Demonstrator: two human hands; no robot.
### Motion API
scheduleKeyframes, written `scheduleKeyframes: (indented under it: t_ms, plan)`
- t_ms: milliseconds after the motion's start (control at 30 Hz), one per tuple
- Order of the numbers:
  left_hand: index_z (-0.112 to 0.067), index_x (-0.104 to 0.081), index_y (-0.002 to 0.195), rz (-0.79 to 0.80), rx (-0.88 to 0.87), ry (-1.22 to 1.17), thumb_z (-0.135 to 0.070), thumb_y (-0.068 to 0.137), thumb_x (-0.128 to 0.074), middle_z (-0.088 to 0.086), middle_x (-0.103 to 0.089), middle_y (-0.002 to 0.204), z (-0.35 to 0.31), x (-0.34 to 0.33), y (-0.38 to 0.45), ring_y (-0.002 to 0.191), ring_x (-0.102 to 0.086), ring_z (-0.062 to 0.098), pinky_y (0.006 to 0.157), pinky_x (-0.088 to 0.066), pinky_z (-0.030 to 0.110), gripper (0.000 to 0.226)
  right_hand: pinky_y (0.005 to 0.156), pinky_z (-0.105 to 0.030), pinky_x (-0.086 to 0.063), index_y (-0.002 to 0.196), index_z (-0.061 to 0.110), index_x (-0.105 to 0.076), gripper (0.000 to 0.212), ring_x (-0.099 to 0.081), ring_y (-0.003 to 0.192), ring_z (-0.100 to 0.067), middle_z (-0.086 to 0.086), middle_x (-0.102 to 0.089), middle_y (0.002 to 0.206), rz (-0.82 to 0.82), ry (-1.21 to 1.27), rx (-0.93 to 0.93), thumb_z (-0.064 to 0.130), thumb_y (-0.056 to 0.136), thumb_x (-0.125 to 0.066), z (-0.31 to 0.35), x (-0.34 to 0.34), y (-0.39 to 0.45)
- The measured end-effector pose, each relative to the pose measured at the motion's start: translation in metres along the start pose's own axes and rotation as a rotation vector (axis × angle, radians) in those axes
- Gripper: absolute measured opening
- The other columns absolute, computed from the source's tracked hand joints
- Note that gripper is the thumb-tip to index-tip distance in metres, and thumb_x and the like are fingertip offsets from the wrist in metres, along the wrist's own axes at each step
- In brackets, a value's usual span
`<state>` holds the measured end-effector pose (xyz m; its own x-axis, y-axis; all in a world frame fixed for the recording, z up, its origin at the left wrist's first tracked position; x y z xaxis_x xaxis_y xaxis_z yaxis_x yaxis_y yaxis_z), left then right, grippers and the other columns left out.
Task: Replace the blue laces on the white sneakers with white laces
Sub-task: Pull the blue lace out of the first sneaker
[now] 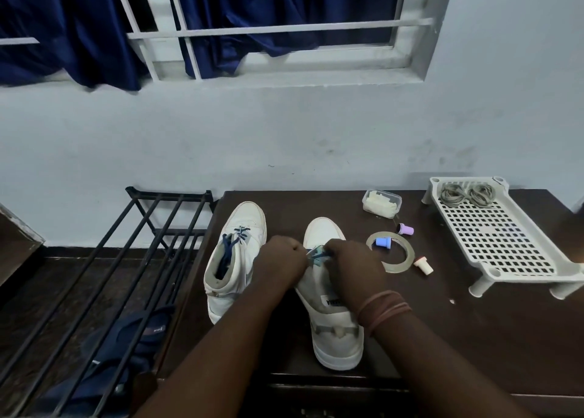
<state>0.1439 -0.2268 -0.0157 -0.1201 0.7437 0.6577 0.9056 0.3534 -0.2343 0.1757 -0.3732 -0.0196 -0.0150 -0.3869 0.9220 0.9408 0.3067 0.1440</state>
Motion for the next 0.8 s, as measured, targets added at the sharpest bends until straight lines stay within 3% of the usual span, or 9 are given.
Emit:
scheduleKeyframes:
  t_ms: [133, 200, 267, 367, 467, 533, 667, 733, 800]
  plan:
    - [-0.026, -0.079, 0.075, 0.032, 0.054, -0.146, -0.032, 0.060, -0.056, -0.002, -0.075, 0.070, 0.007, -0.003, 0.007, 0.083, -0.073, 0.023, 0.083, -0.060, 0.040, 0.028, 0.069, -0.033, -0.049, 0.107, 0.032, -0.069, 0.022, -0.064, 0.089, -0.022, 0.002, -0.060, 0.096, 0.009, -0.025, 0.096, 0.029, 0.092, -0.053, 0.007, -0.005, 0.001]
    - [-0.015, -0.079, 0.083, 0.062, 0.068, -0.177, -0.030, 0.073, -0.062, 0.002, -0.076, 0.082, 0.007, -0.004, 0.009, 0.085, -0.071, 0.022, 0.085, -0.059, 0.038, 0.025, 0.069, -0.034, -0.050, 0.098, 0.029, -0.069, 0.017, -0.063, 0.086, -0.023, 0.002, -0.058, 0.095, 0.014, -0.007, 0.106, 0.031, 0.091, -0.055, 0.008, -0.006, 0.001]
    - [-0.016, -0.076, 0.081, 0.071, 0.090, -0.205, -0.020, 0.085, -0.065, 0.004, -0.074, 0.084, 0.007, -0.005, 0.008, 0.082, -0.069, 0.020, 0.085, -0.058, 0.038, 0.012, 0.070, -0.036, -0.050, 0.091, 0.023, -0.065, 0.009, -0.062, 0.082, -0.024, -0.001, -0.056, 0.098, 0.037, 0.016, 0.098, 0.026, 0.089, -0.057, 0.009, -0.005, 0.003]
    - [-0.021, -0.075, 0.062, 0.016, 0.098, -0.224, -0.020, 0.067, -0.073, 0.000, -0.075, 0.068, 0.011, -0.006, 0.007, 0.071, -0.070, 0.019, 0.080, -0.059, 0.041, 0.005, 0.069, -0.032, -0.043, 0.084, 0.013, -0.062, 0.007, -0.058, 0.082, -0.026, -0.006, -0.055, 0.097, -0.058, 0.108, 0.007, 0.009, 0.086, -0.056, -0.003, 0.006, 0.013]
    - [-0.020, -0.071, 0.064, -0.015, 0.091, -0.203, -0.031, 0.052, -0.071, -0.001, -0.073, 0.066, 0.011, -0.006, 0.006, 0.078, -0.071, 0.024, 0.080, -0.059, 0.043, 0.016, 0.065, -0.029, -0.029, 0.079, 0.007, -0.062, 0.005, -0.057, 0.088, -0.029, -0.012, -0.062, 0.091, -0.232, 0.242, -0.191, 0.007, 0.083, -0.060, -0.026, 0.026, 0.016]
    - [-0.025, -0.072, 0.063, -0.004, 0.079, -0.203, -0.032, 0.052, -0.069, -0.003, -0.072, 0.064, 0.009, -0.007, 0.005, 0.078, -0.071, 0.024, 0.081, -0.059, 0.044, 0.014, 0.064, -0.029, -0.029, 0.085, 0.006, -0.062, 0.006, -0.057, 0.087, -0.032, -0.013, -0.059, 0.098, -0.240, 0.199, -0.222, 0.006, 0.081, -0.058, -0.025, 0.031, 0.013]
    - [-0.034, -0.075, 0.061, 0.015, 0.034, -0.212, -0.030, 0.058, -0.060, -0.005, -0.073, 0.065, 0.006, -0.009, 0.003, 0.077, -0.072, 0.021, 0.083, -0.059, 0.045, 0.016, 0.073, -0.034, -0.047, 0.116, 0.016, -0.058, 0.041, -0.055, 0.091, -0.032, -0.011, -0.042, 0.122, -0.078, 0.031, 0.066, 0.005, 0.077, -0.051, 0.013, 0.022, 0.003]
    - [-0.034, -0.076, 0.062, 0.012, 0.025, -0.214, -0.031, 0.058, -0.057, -0.006, -0.074, 0.067, 0.007, -0.009, 0.004, 0.078, -0.072, 0.020, 0.085, -0.059, 0.045, 0.019, 0.080, -0.035, -0.047, 0.108, 0.017, -0.062, 0.029, -0.050, 0.100, -0.030, -0.010, -0.041, 0.125, 0.000, -0.108, 0.130, 0.010, 0.082, -0.051, 0.018, 0.011, 0.001]
    - [-0.034, -0.076, 0.061, 0.013, 0.021, -0.219, -0.031, 0.058, -0.058, -0.006, -0.074, 0.067, 0.007, -0.008, 0.003, 0.080, -0.072, 0.021, 0.086, -0.058, 0.046, 0.018, 0.075, -0.035, -0.046, 0.096, 0.015, -0.066, 0.016, -0.052, 0.097, -0.030, -0.010, -0.047, 0.117, 0.003, -0.149, 0.133, 0.013, 0.084, -0.054, 0.015, 0.005, 0.004]
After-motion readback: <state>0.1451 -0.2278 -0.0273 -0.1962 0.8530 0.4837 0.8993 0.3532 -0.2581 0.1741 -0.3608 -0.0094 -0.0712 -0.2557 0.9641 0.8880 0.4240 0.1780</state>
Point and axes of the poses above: each hand's wrist, its own y-axis towards the middle knuckle, its own x-axis out of the back of the hand, z = x × y, the point moved 5 cm from there along y, towards the middle knuckle
